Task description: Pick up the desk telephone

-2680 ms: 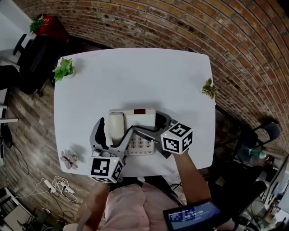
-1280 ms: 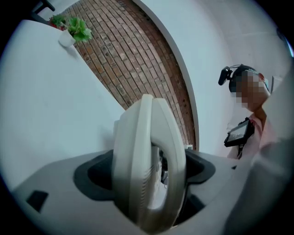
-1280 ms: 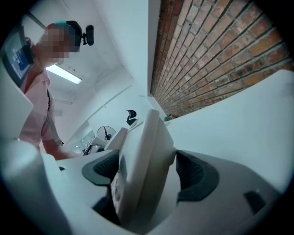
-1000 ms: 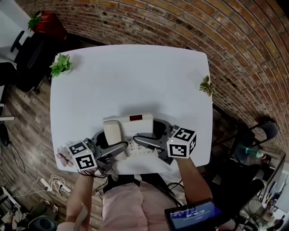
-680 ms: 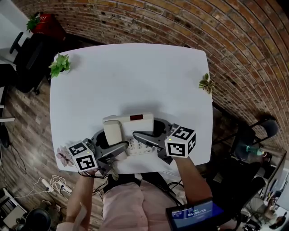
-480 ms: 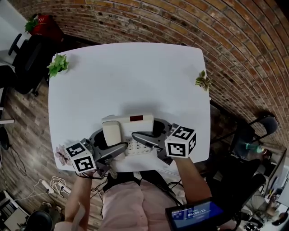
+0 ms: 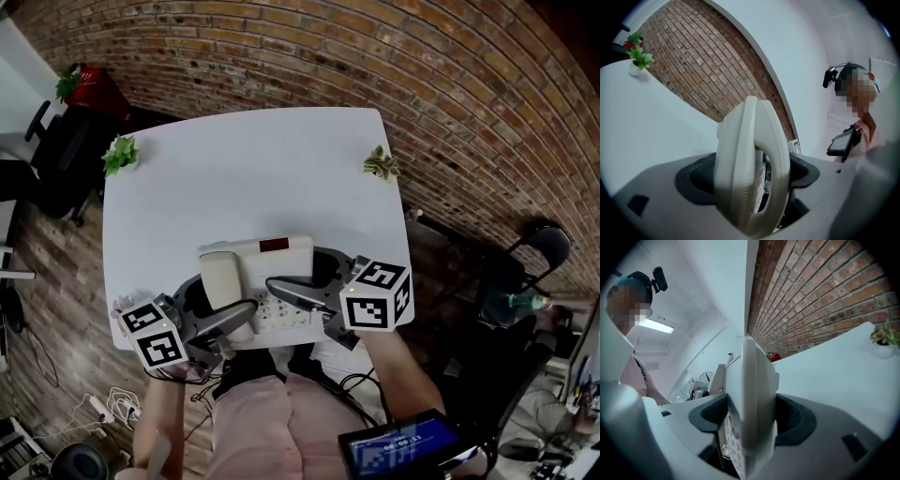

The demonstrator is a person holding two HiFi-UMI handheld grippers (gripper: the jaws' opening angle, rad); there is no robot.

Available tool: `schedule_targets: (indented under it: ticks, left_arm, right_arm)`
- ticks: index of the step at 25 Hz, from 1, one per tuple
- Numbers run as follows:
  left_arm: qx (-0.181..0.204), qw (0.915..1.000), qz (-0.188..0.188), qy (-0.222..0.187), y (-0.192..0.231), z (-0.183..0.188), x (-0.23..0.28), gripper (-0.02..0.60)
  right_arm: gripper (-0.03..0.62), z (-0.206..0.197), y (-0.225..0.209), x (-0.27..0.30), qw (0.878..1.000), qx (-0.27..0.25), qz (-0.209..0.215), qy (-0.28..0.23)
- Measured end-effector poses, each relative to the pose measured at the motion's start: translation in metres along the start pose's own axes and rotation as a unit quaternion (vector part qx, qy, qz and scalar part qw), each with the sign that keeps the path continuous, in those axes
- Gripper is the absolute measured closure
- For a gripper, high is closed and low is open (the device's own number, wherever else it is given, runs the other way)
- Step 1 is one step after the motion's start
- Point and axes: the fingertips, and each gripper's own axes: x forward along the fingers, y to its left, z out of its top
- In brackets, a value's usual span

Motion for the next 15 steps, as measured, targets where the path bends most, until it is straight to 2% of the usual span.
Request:
schedule_targets:
  ticks: [7, 15]
  left_arm:
    - [0.037, 0.9989, -0.018, -0.02, -0.072, 0.028, 0.01, 0.138]
    - [0.054, 0.9972, -0.033, -0.039, -0.141, 0.042, 0.011, 0.138]
  right_arm:
    - [0.287, 0.041, 0.044, -0.054, 0.999, -0.038, -0.008, -0.016]
    - [0.287, 0.068, 0.092, -0.104, 0.996, -0.077, -0.01, -0.037]
